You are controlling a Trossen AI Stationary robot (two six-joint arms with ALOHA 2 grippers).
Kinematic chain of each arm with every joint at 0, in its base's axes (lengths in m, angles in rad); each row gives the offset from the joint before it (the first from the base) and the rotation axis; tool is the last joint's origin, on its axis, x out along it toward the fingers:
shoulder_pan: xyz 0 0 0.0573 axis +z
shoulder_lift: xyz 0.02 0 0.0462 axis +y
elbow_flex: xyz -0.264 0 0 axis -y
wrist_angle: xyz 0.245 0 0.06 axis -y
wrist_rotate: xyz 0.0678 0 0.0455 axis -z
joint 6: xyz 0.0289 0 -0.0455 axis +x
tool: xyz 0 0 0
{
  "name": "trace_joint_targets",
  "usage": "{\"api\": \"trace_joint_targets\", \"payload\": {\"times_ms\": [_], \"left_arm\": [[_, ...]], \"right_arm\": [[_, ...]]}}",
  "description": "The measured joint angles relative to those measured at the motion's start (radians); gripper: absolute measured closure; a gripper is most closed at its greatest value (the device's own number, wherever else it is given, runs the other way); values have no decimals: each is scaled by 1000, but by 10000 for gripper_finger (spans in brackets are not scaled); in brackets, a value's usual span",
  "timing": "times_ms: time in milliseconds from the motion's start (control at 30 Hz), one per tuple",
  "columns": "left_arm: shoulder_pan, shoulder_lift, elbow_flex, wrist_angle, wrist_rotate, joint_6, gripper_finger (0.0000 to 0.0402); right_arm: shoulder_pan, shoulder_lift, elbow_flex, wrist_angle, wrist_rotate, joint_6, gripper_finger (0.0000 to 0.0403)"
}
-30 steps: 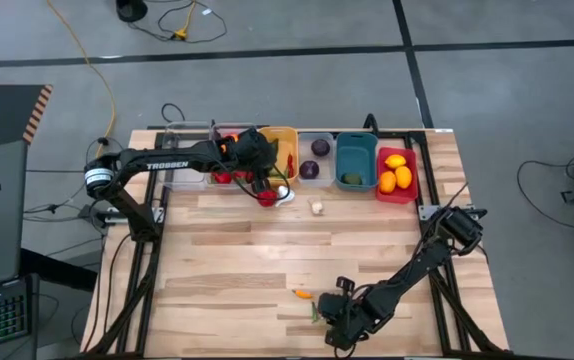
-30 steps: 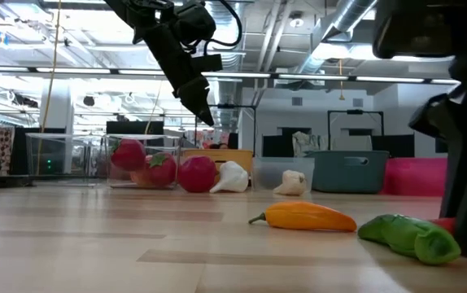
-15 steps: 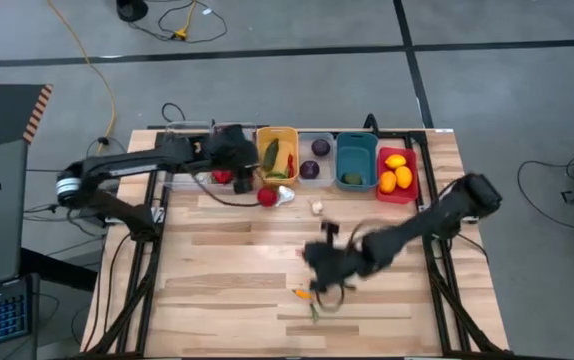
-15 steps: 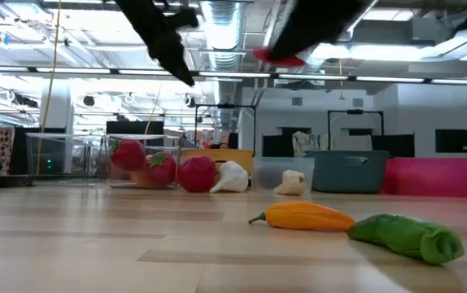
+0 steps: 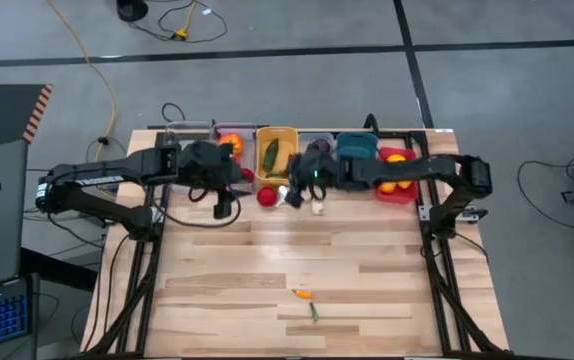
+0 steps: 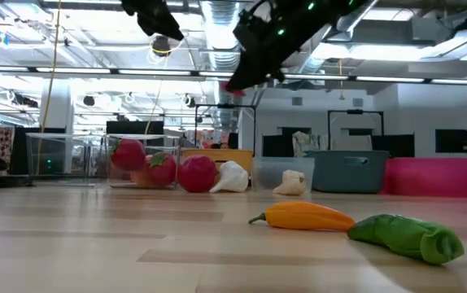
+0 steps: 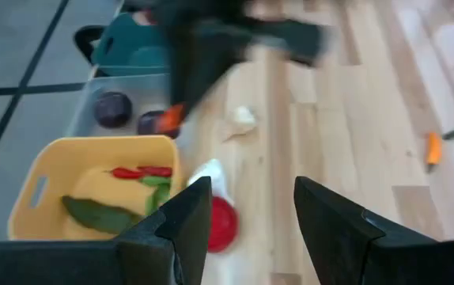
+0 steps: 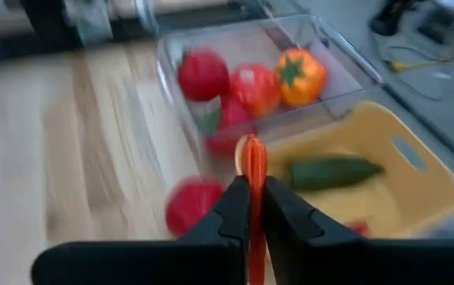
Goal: Sort produce into baskets
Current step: Put the orange chili pepper into the yellow bin, then put the yellow chili pepper into the yellow bin
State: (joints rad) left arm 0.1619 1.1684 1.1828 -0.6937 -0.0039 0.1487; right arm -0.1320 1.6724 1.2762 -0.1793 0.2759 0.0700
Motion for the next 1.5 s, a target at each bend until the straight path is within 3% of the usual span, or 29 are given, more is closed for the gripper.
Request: {"api": "trace_joint_targets", "payload": {"times_ms": [200,400,633,833,1033,1500], "left_arm": [[-89,9,-5,-3,-1,-26,232],[-187,23,-50,18,-1,-50,232],[-297,72,-160,264,0,-107,232],[-391,195,-239,531,0,-125,232],[-469,403,-239,785,-1,-117,232],[-517,785,-238,1216,0,-171,232]], "right_arm": [[-133,81,3,117,-197,10,325],[-181,158,28,112,-203,8,258],[-193,178,89,89,-199,8,195],[-170,105,222,-82,-199,2,197],[-102,12,338,-275,-199,-1,213],[150,-201,356,-408,-199,0,223]]}}
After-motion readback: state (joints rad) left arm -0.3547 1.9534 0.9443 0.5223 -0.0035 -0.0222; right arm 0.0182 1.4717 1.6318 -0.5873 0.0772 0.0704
